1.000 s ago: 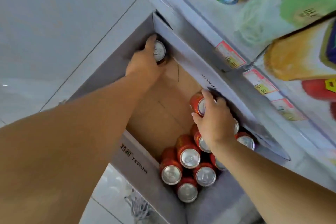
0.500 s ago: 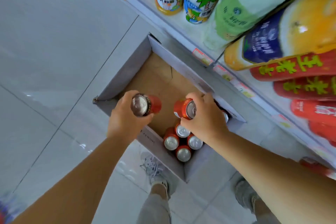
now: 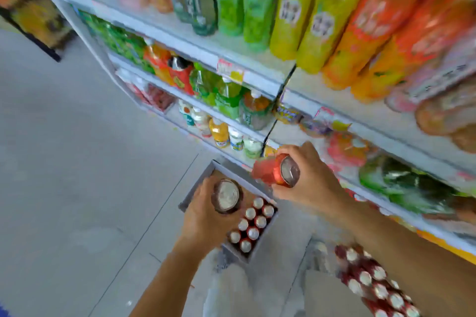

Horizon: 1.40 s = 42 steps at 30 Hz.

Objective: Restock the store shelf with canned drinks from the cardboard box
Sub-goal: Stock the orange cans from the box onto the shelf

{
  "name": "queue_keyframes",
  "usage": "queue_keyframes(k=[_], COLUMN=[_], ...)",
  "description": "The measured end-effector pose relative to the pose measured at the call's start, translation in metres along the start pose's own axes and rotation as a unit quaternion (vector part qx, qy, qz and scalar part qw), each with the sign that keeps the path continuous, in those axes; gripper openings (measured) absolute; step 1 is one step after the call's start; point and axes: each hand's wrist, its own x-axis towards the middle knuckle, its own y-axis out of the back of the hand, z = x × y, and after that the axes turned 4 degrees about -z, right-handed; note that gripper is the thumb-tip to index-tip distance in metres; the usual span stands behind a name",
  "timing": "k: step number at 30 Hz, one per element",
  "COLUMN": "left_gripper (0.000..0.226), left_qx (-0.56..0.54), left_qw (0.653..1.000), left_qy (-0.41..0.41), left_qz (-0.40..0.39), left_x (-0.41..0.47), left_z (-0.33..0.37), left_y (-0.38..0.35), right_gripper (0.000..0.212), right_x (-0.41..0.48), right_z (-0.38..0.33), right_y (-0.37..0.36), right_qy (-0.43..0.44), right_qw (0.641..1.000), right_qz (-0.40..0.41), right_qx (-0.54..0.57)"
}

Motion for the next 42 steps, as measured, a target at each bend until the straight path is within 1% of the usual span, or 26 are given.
queue_keyframes(k=[1,3,5,7,10,12,15,17,20,23,25,30,32,34,36,38,39,42], left_gripper=[0.056,0.053,0.056,0.062,0.067,0.069,0.063,0.059,0.056,0.058,0.058,0.056,0.058,0.058,0.057,0.060,0.061,0.064], left_qx=[-0.008,-0.027,-0.033,-0.031,-0.022,-0.021,-0.027,-0.026,-0.023,-0.020,-0.018,-0.025,-0.029,-0.032,-0.037,-0.041,-0.041,-0.040], left_qw=[1.000,0.995,0.985,0.973,0.951,0.935,0.912,0.898,0.879,0.869,0.866,0.867,0.869,0.874,0.879,0.879,0.880,0.880], left_qy=[-0.023,-0.096,-0.169,-0.225,-0.303,-0.345,-0.398,-0.428,-0.469,-0.489,-0.494,-0.492,-0.488,-0.480,-0.472,-0.470,-0.469,-0.470], left_qz=[0.011,0.024,-0.003,-0.040,-0.062,-0.076,-0.097,-0.097,-0.085,-0.074,-0.074,-0.079,-0.075,-0.070,-0.065,-0.066,-0.067,-0.063], left_x=[-0.008,-0.022,-0.029,-0.034,-0.046,-0.056,-0.068,-0.075,-0.080,-0.080,-0.079,-0.071,-0.067,-0.065,-0.066,-0.069,-0.070,-0.069], left_z=[0.028,0.077,0.122,0.165,0.226,0.264,0.315,0.346,0.384,0.410,0.424,0.448,0.456,0.463,0.471,0.480,0.485,0.497], left_y=[0.009,0.023,0.036,0.048,0.061,0.067,0.070,0.067,0.056,0.041,0.031,0.009,-0.001,-0.010,-0.020,-0.030,-0.036,-0.052], right_gripper=[0.070,0.067,0.065,0.063,0.063,0.064,0.059,0.058,0.054,0.054,0.057,0.063,0.066,0.063,0.052,0.047,0.049,0.067], right_x=[-0.014,-0.041,-0.065,-0.086,-0.118,-0.142,-0.175,-0.192,-0.203,-0.202,-0.196,-0.185,-0.183,-0.181,-0.180,-0.180,-0.179,-0.179], right_z=[-0.011,-0.030,-0.042,-0.049,-0.058,-0.065,-0.072,-0.071,-0.060,-0.040,-0.024,0.016,0.030,0.039,0.048,0.057,0.063,0.077], right_y=[0.027,0.077,0.122,0.163,0.217,0.248,0.292,0.318,0.354,0.388,0.408,0.437,0.443,0.449,0.452,0.451,0.450,0.447], right_qy=[0.001,0.003,0.006,0.004,0.010,0.020,0.033,0.045,0.033,-0.011,-0.049,-0.115,-0.130,-0.134,-0.124,-0.109,-0.108,-0.121], right_qw=[1.000,0.998,0.995,0.992,0.983,0.975,0.964,0.955,0.942,0.933,0.932,0.933,0.929,0.926,0.922,0.914,0.909,0.888], right_qz=[0.022,0.060,0.094,0.119,0.179,0.220,0.258,0.289,0.332,0.359,0.359,0.340,0.346,0.352,0.367,0.390,0.399,0.438], right_qx=[-0.002,0.006,0.020,0.027,0.030,0.024,0.055,0.053,0.042,0.011,-0.010,0.006,0.004,0.010,0.024,0.039,0.052,0.075])
